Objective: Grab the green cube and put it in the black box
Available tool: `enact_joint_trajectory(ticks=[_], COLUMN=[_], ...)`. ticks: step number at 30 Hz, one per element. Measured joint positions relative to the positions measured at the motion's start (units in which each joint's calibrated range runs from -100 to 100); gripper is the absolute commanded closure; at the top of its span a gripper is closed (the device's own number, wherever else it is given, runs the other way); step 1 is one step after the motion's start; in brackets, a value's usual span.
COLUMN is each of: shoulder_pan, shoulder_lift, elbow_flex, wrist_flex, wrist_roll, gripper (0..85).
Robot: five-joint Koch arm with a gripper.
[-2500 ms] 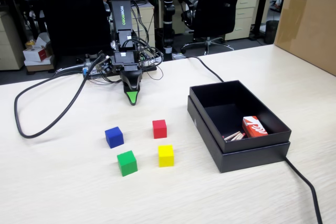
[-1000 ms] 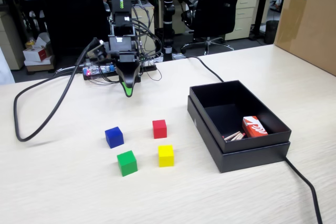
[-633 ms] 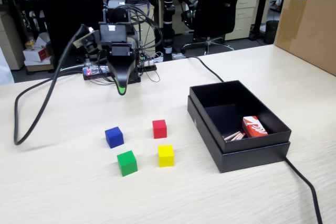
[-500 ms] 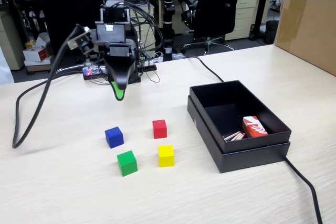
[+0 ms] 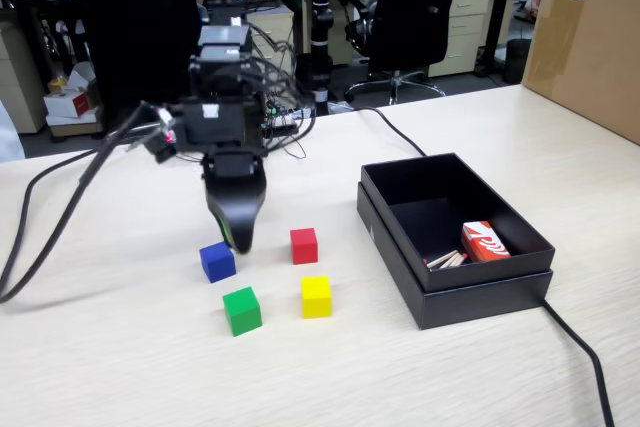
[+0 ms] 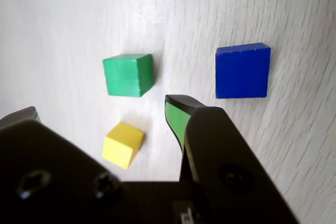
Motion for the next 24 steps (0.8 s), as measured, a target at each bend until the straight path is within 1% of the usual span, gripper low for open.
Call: enact_joint_trajectory(ticks=[2, 8, 24], shoulder_pan=[0.0, 0.2, 0.3], shoulder_lift=[5.7, 12.4, 21.9], elbow_flex=[2.3, 10.3, 13.6], wrist_flex=[-0.9, -0.9, -0.9], wrist_roll=[-0.6, -0.6, -0.6], gripper=[40.6, 40.6, 40.6])
